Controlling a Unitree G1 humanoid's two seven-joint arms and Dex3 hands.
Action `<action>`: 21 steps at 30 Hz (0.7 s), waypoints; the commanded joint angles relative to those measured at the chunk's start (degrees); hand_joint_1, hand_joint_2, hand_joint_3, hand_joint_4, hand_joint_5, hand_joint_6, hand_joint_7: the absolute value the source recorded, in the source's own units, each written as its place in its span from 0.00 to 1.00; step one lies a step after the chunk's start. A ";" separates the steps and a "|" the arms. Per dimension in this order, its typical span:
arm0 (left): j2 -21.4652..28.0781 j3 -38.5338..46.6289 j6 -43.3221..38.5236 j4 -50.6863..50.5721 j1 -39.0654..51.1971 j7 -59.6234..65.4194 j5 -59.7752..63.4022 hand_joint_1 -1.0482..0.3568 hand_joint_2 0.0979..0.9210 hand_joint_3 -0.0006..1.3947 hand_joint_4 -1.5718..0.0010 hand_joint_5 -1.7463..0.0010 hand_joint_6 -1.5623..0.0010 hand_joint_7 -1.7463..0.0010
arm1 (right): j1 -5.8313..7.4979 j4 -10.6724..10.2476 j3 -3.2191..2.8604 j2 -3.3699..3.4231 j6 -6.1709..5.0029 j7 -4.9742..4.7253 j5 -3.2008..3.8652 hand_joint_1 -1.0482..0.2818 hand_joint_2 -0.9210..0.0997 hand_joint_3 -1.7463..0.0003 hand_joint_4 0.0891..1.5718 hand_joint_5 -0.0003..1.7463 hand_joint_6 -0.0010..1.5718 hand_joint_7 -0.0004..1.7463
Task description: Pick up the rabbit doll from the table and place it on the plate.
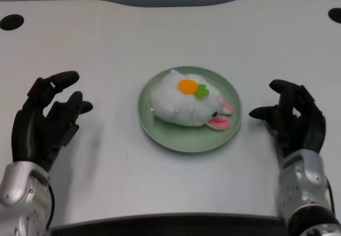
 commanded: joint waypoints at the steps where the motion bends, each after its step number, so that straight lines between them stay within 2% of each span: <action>1: -1.23 1.31 2.88 -1.49 2.32 0.77 -1.08 0.40 1.00 0.30 0.91 0.00 0.93 0.16 | -0.66 1.85 -0.52 -0.31 -0.63 0.38 0.07 0.47 0.00 0.80 0.57 0.76 0.47 0.65; 6: -2.50 2.58 6.63 -1.95 3.88 3.02 -0.87 0.39 1.00 0.28 0.84 0.00 0.95 0.03 | -0.55 1.57 -0.48 -0.21 -0.65 0.13 -0.11 0.47 0.00 0.81 0.57 0.76 0.47 0.64; 9: -2.58 2.94 7.30 -1.26 4.43 2.03 -1.16 0.40 1.00 0.27 0.79 0.00 0.90 0.00 | -0.46 1.88 -0.54 -0.27 -1.77 1.04 -0.09 0.48 0.00 0.80 0.56 0.75 0.46 0.63; 12: -2.86 3.35 9.08 -0.43 4.45 2.05 -1.59 0.40 1.00 0.25 0.73 0.00 0.86 0.00 | -0.48 1.60 -0.86 0.10 -1.07 1.10 0.43 0.47 0.00 0.79 0.57 0.76 0.47 0.63; 14: -2.91 3.29 8.87 -0.17 4.61 1.48 -1.30 0.39 1.00 0.24 0.71 0.00 0.84 0.00 | -0.12 1.05 -0.56 0.43 -1.59 0.87 0.05 0.47 0.00 0.79 0.57 0.76 0.47 0.63; 15: -2.88 3.24 8.53 0.02 4.64 1.27 -0.97 0.38 1.00 0.25 0.70 0.00 0.83 0.00 | -0.01 0.79 -0.47 0.56 -1.52 0.70 -0.03 0.48 0.00 0.79 0.57 0.76 0.47 0.63; 18: -2.45 2.91 7.87 0.05 4.71 0.30 -0.08 0.37 1.00 0.26 0.69 0.00 0.82 0.00 | 0.39 -0.53 -0.02 1.11 -0.92 -0.64 -0.55 0.48 0.00 0.78 0.56 0.77 0.47 0.64; 21: -2.43 3.12 8.30 -0.23 4.65 -0.09 0.08 0.36 1.00 0.27 0.69 0.00 0.82 0.00 | 0.97 -1.72 0.39 1.50 -0.90 -0.97 -0.81 0.49 0.00 0.78 0.54 0.78 0.46 0.64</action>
